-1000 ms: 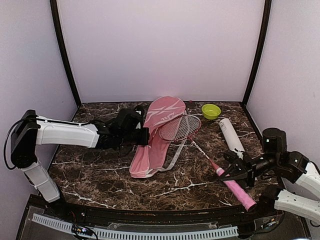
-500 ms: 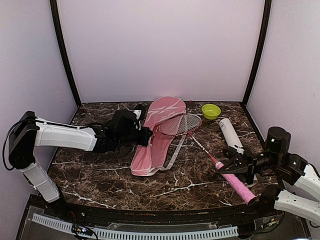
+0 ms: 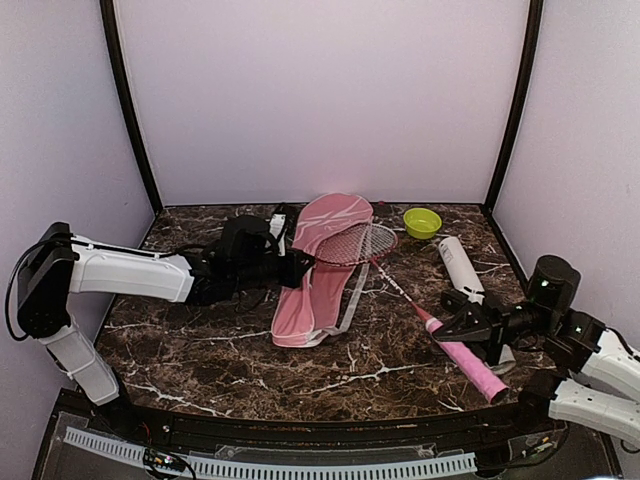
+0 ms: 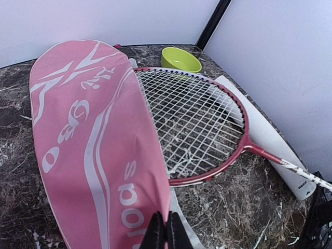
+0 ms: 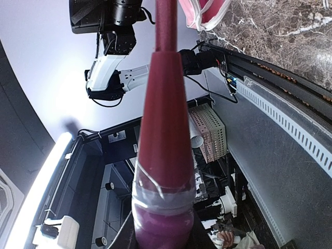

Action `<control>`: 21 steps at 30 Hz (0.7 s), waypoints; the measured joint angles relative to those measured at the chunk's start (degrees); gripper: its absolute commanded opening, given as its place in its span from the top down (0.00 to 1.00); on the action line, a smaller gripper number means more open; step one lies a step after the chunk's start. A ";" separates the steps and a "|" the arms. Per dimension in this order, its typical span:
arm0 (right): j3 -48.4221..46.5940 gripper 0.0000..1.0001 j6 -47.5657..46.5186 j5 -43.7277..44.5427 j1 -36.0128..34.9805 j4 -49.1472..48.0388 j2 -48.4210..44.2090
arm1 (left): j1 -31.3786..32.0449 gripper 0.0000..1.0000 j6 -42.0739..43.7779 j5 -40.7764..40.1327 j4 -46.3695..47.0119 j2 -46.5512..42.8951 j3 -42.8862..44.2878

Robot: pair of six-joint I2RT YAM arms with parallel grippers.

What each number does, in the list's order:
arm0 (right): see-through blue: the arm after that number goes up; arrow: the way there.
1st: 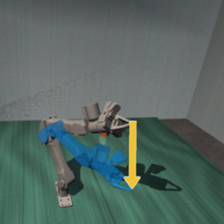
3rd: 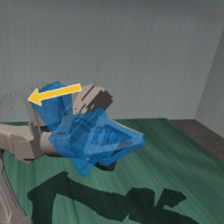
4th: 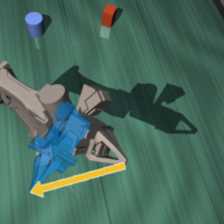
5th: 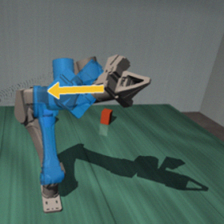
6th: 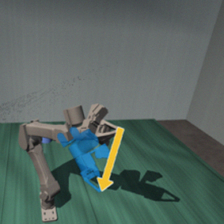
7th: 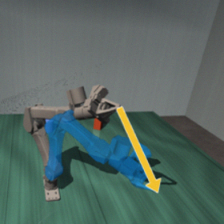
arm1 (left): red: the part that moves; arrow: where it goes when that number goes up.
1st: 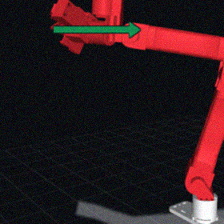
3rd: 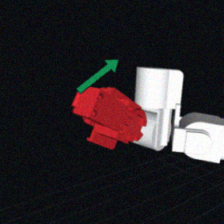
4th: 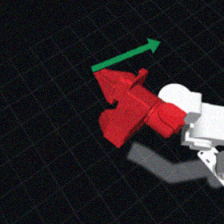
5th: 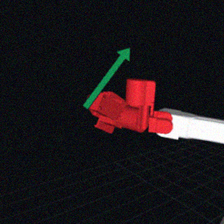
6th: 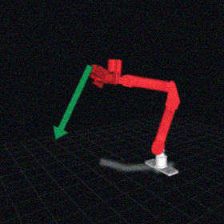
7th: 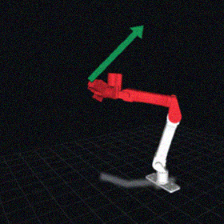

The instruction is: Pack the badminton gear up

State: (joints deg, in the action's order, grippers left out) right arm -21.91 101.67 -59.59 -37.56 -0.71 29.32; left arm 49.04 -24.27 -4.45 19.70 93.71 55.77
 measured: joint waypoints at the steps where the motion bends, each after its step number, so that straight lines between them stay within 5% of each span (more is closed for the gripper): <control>1: 0.46 1.00 0.04 0.02 0.00 -1.03 0.57 | 0.15 1.00 0.04 0.37 0.33 0.02 0.00; 21: 1.36 1.00 -11.63 8.55 -0.79 -14.10 22.10 | 9.09 1.00 -3.13 2.60 4.07 5.81 3.41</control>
State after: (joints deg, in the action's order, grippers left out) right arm -20.56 90.04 -51.05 -38.35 -14.81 51.42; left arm 58.13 -27.40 -1.85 23.77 99.53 59.18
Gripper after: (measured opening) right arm 0.203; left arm 0.009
